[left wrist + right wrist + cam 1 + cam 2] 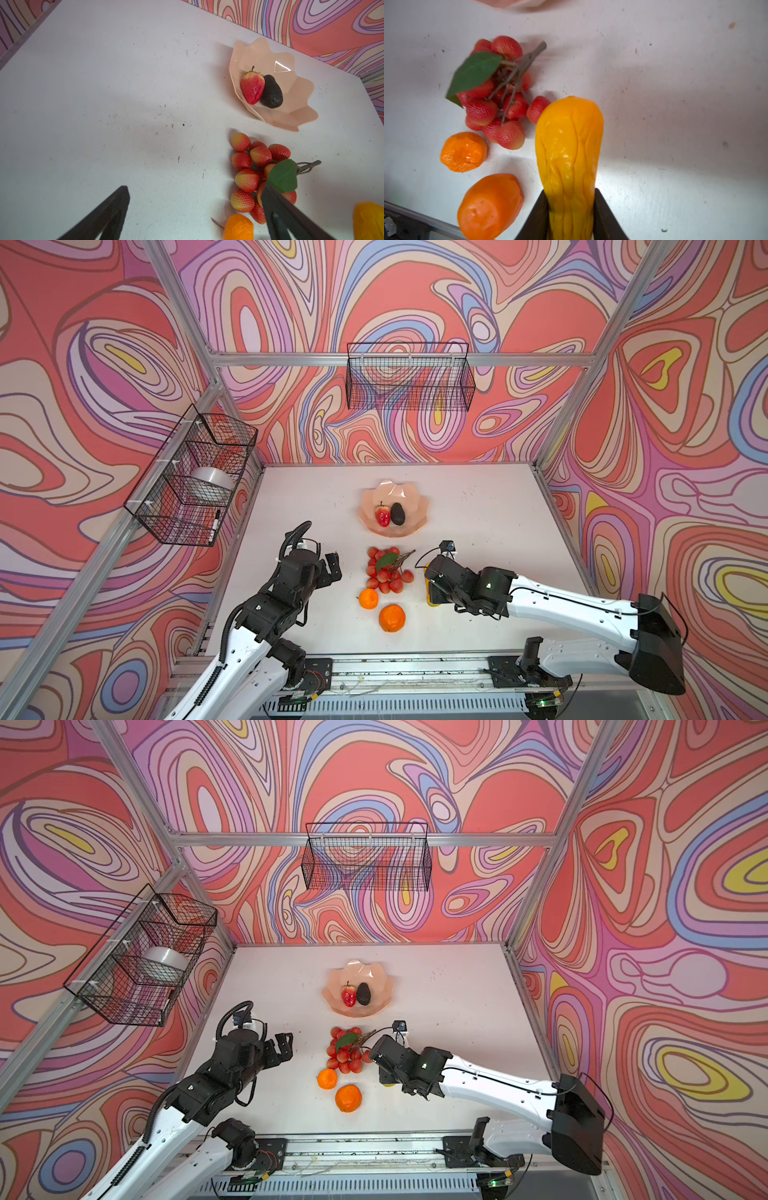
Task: Place and organize the fake fruits in the fruit bowl
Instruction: 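Grasp the yellow fruit with the right gripper while the left gripper withdraws, then place the yellow fruit in the bowl beside the avocado with the right gripper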
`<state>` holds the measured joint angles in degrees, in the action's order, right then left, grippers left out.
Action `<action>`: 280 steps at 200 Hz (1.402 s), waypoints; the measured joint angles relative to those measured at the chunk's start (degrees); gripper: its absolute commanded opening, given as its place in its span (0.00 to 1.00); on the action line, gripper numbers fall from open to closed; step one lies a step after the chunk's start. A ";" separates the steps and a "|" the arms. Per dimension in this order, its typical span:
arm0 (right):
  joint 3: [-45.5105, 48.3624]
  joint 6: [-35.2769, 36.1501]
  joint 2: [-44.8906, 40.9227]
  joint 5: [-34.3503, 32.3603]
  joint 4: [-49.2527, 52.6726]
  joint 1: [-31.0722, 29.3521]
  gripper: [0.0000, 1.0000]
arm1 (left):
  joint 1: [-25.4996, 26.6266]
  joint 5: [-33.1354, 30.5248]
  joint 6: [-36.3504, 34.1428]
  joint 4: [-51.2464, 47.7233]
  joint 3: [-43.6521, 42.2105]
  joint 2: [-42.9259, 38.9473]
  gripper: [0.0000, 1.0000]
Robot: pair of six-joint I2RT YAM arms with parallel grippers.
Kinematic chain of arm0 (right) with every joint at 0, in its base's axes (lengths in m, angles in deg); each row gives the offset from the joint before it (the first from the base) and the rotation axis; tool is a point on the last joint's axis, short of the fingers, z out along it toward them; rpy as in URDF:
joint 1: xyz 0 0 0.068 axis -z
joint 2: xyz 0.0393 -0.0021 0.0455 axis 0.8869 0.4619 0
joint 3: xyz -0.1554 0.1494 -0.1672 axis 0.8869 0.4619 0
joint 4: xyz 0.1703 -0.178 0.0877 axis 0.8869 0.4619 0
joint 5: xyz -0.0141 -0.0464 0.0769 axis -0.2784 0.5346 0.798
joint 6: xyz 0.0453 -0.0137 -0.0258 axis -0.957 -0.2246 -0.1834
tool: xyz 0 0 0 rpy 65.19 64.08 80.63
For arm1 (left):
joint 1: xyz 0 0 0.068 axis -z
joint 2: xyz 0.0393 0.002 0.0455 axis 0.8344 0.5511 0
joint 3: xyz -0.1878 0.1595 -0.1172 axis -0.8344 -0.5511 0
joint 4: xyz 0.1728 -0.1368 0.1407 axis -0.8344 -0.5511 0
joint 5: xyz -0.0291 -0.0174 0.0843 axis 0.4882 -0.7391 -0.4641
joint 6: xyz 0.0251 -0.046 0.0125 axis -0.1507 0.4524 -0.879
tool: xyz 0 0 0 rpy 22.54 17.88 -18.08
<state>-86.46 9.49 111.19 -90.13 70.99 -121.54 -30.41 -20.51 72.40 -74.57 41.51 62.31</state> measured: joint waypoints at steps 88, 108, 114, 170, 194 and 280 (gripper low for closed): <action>-34.49 19.15 29.92 7.89 -6.03 21.97 0.30 | 0.00 11.91 1.46 -2.73 0.24 -3.13 0.93; -40.89 21.66 38.66 9.68 -6.05 24.20 0.29 | 0.00 17.00 1.68 -3.37 0.22 -4.04 0.91; -42.42 22.29 40.87 10.01 -5.84 24.70 0.29 | 0.00 18.29 1.77 -3.76 0.20 -4.00 0.90; -50.53 23.98 53.11 12.41 -4.31 27.63 0.30 | 0.07 26.38 5.46 -3.19 -6.91 -2.16 0.86; -51.80 23.61 54.60 13.29 -3.39 28.33 0.37 | 0.17 27.80 6.51 -2.93 -9.73 -1.22 0.87; -54.18 21.86 55.67 15.28 -3.04 28.72 0.71 | 2.95 29.73 7.43 4.42 -10.82 4.72 0.86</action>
<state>-140.64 31.35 166.86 -74.85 67.95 -92.82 -27.45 9.22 79.83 -70.15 30.69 67.03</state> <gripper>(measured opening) 0.694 0.861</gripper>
